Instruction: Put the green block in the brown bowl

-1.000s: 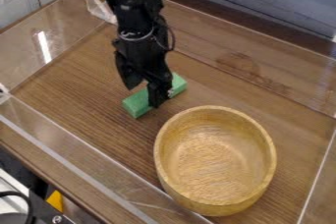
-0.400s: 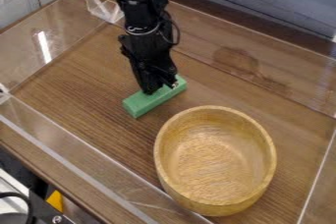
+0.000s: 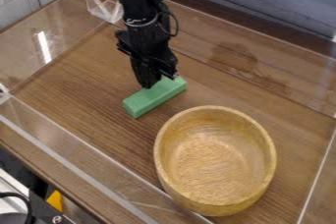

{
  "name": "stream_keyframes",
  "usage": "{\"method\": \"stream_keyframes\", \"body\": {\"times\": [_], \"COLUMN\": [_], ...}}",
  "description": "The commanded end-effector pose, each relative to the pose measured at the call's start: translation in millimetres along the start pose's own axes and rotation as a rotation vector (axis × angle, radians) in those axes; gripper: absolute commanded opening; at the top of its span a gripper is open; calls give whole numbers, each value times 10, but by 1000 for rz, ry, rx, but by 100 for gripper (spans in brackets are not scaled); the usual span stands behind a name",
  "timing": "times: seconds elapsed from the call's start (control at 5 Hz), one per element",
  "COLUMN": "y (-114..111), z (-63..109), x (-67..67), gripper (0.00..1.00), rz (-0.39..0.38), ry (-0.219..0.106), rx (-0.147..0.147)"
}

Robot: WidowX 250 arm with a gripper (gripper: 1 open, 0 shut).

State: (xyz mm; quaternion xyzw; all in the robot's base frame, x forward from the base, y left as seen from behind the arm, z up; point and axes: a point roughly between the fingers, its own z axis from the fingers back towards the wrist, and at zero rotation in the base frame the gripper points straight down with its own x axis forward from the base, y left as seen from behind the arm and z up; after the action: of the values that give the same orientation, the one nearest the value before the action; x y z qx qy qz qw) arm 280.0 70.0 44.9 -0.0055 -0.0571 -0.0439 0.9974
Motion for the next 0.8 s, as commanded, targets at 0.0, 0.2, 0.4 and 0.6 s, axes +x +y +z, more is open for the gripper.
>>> {"method": "stream_keyframes", "body": {"times": [0.0, 0.2, 0.4, 0.6], "y": [106, 163, 132, 101], "z": [139, 176, 146, 108], "x": [-11, -110, -68, -32], "gripper": [0, 0, 0, 100], "rz": [71, 134, 124, 116], "ry": [-33, -28, -23, -16], "rx": [14, 16, 11, 7]}}
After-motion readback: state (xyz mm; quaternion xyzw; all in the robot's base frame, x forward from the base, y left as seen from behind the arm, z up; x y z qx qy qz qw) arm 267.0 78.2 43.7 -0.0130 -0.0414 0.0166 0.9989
